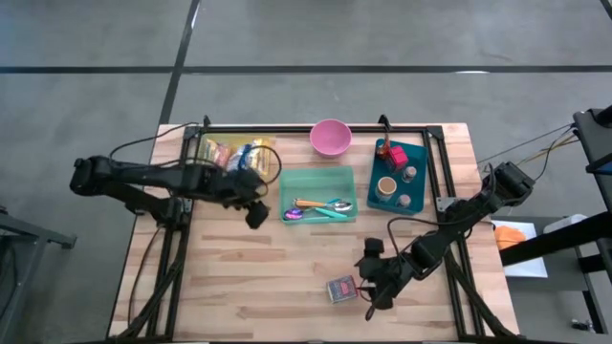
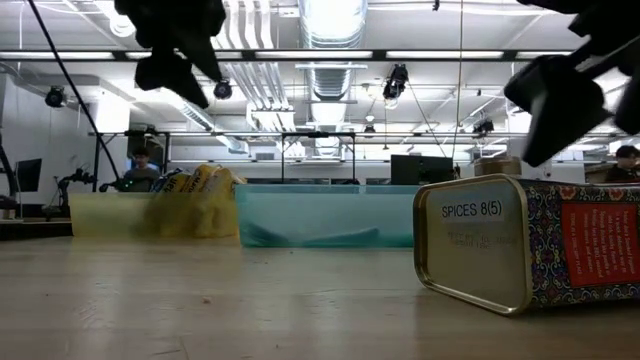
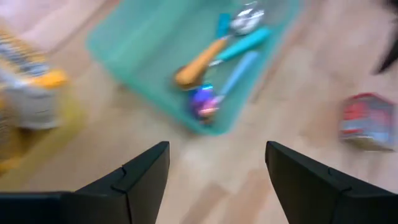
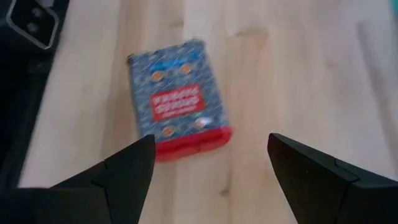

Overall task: Pick & Place Food Item
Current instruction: Put the red seasoning can into the blue bin

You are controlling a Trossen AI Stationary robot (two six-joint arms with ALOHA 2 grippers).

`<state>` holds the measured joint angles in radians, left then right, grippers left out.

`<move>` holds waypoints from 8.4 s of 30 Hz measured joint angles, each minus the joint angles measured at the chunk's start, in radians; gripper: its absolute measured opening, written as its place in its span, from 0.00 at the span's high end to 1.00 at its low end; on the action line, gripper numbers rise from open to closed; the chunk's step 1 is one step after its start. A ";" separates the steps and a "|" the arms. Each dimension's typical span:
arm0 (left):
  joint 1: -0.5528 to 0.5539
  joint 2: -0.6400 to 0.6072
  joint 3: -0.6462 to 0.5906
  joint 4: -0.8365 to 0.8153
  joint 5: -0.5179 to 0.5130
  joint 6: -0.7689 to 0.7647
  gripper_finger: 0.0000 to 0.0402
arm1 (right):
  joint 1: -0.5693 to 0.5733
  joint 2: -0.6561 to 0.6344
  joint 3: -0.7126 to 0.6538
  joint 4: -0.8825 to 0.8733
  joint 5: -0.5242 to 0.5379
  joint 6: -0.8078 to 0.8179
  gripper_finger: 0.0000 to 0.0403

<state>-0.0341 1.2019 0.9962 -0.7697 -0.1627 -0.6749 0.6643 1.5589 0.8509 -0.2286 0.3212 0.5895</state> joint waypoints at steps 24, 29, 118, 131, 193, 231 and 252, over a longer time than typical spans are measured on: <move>-0.330 0.252 0.006 0.334 0.018 -0.032 0.32 | 0.010 0.005 -0.001 -0.027 -0.126 0.213 0.68; -0.349 0.314 0.055 0.337 0.025 -0.028 0.32 | 0.010 0.005 -0.002 -0.028 -0.140 0.223 0.69; -0.404 0.759 0.366 0.326 0.183 0.228 0.06 | -0.074 0.374 0.401 -0.020 -0.031 -0.133 0.69; -0.418 0.759 0.343 0.370 0.103 0.230 0.06 | -0.074 0.371 0.400 -0.041 -0.031 -0.151 0.69; -0.442 0.854 0.339 0.434 0.050 0.313 0.24 | 0.019 0.170 0.233 -0.146 0.048 0.056 0.69; -0.278 0.411 0.192 0.446 0.426 0.049 0.24 | 0.161 0.171 0.449 -0.178 0.546 -0.249 0.69; -0.260 0.387 0.123 0.602 0.534 -0.036 0.24 | 0.160 0.171 0.450 -0.131 0.534 -0.206 0.16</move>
<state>-0.2944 1.5890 1.1191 -0.1677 0.3709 -0.7113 0.8246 1.7294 1.3006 -0.3592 0.8551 0.3830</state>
